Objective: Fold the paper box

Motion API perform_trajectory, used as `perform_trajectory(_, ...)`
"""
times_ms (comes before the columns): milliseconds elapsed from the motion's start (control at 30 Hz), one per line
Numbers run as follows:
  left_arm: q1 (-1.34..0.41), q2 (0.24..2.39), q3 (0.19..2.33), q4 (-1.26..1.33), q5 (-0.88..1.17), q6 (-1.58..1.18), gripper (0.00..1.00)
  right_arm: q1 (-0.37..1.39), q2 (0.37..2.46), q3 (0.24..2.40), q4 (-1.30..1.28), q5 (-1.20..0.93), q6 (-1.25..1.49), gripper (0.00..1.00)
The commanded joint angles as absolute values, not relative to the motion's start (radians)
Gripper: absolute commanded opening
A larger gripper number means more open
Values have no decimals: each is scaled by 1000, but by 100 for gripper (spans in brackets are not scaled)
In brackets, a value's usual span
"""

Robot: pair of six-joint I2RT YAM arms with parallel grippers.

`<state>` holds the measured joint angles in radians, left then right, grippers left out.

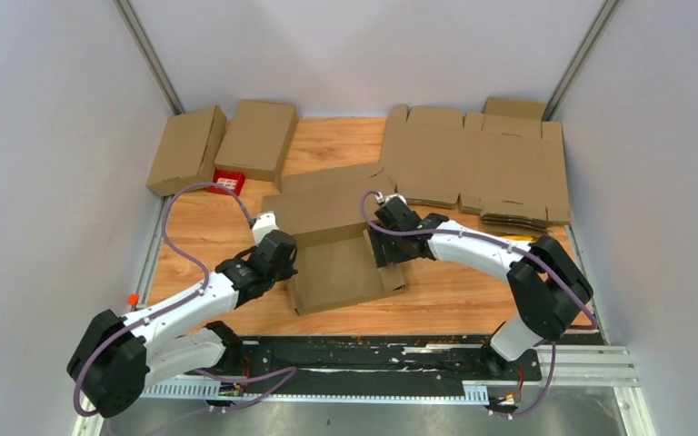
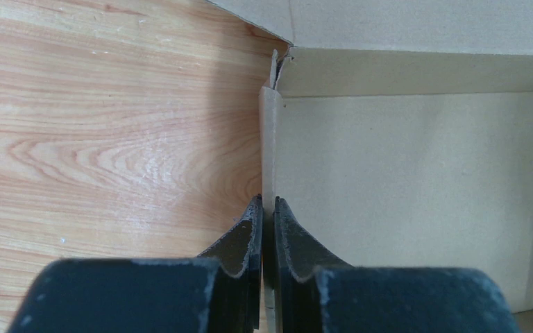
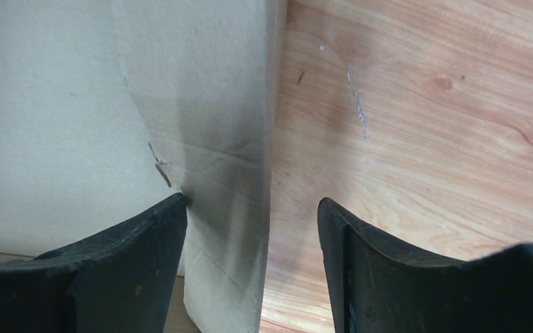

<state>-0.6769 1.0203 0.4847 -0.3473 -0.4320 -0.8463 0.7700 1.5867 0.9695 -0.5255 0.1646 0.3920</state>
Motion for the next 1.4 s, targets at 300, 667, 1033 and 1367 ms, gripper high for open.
perform_trajectory(300,-688,1002,485,-368,-494,-824,2,678,1624,992,-378,27,415,58)
perform_trajectory(667,-693,1002,490,-378,-507,-826,2,700,1686,1037,-553,332,376,47)
perform_trajectory(1033,-693,991,489,-388,-526,-831,3,708,1678,1047,-613,481,374,49)
perform_trajectory(1367,-702,1015,492,-368,-508,-830,3,665,1578,1012,-380,19,333,68)
